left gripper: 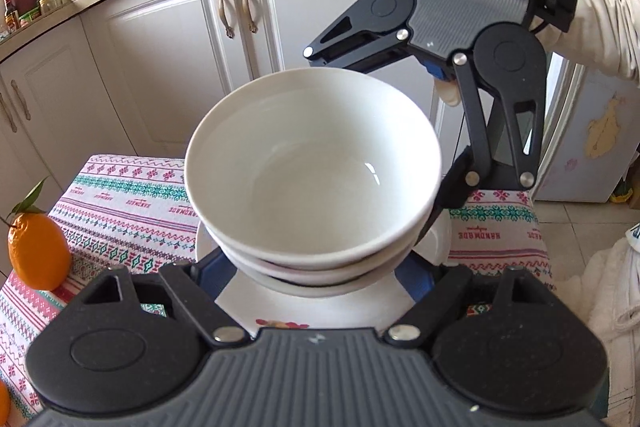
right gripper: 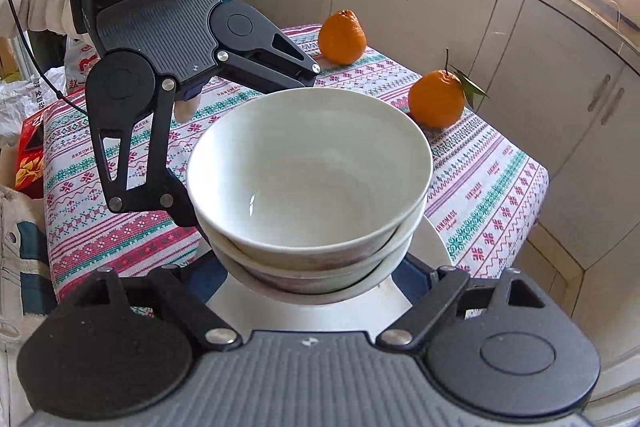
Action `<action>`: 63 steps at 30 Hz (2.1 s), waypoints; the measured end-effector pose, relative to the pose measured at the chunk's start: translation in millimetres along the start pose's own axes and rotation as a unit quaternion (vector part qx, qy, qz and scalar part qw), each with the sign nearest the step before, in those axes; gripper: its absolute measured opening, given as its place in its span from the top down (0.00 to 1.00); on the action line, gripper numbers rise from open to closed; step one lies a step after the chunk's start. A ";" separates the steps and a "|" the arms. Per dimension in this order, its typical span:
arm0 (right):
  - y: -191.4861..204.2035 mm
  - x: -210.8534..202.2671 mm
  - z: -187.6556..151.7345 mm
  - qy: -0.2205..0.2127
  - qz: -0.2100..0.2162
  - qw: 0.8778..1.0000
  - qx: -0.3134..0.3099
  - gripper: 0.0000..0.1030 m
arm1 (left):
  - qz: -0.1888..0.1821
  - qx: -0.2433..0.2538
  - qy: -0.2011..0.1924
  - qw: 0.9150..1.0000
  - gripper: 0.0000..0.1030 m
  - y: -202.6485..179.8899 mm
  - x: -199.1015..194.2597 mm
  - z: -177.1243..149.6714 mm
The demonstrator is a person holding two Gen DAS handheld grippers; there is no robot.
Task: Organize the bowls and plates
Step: 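Lift the bowl stack with both grippers and carry it toward the plate stack, then lower the bowl stack onto the plate stack and open both grippers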
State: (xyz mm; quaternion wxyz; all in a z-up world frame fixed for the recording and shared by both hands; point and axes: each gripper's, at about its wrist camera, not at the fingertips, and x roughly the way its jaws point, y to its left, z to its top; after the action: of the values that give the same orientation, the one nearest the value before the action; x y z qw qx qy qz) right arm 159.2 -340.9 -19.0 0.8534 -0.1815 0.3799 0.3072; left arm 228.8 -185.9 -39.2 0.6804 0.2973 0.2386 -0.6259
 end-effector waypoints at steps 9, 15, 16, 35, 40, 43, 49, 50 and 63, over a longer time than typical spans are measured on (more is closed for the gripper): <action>-11.4 10.1 -14.1 0.005 0.003 1.000 0.022 0.11 | -0.007 0.000 0.013 1.000 0.18 4.9 15.3 2.0; -17.5 15.2 -15.2 0.006 0.008 0.999 0.032 0.11 | -0.007 -0.002 0.017 1.000 0.18 6.0 19.1 3.1; -18.6 15.3 -15.4 0.006 0.009 0.999 0.033 0.11 | -0.008 -0.003 0.017 1.000 0.18 6.3 19.1 3.6; -20.2 8.7 -15.4 -0.011 -0.005 0.998 0.057 0.01 | 0.019 -0.003 0.009 1.000 0.07 -4.3 9.2 3.7; -9.7 0.0 -12.7 -0.004 -0.032 0.998 0.054 0.00 | 0.056 0.008 -0.019 0.998 0.03 -19.0 -14.5 4.2; 3.5 -8.1 -9.4 -0.004 -0.064 0.997 0.051 0.00 | 0.081 -0.002 -0.041 0.996 0.01 -28.3 -33.9 3.8; 33.5 -25.3 -3.0 -0.014 -0.149 0.985 0.092 0.00 | 0.142 -0.053 -0.068 0.986 0.01 -48.9 -70.1 0.2; 38.6 -27.8 -1.3 -0.013 -0.165 0.980 0.106 0.00 | 0.159 -0.064 -0.069 0.983 0.01 -52.9 -74.1 -0.8; 102.3 -31.9 2.5 -0.011 -0.353 0.876 0.330 0.00 | 0.355 -0.322 -0.041 0.877 0.01 -82.3 -98.6 -15.7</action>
State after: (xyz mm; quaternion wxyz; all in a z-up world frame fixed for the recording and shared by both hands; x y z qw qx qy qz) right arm 76.1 -275.6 -1.0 0.9198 -0.0079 0.3603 -0.1551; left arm 137.6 -108.2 9.7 0.9241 0.1013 0.2774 -0.2426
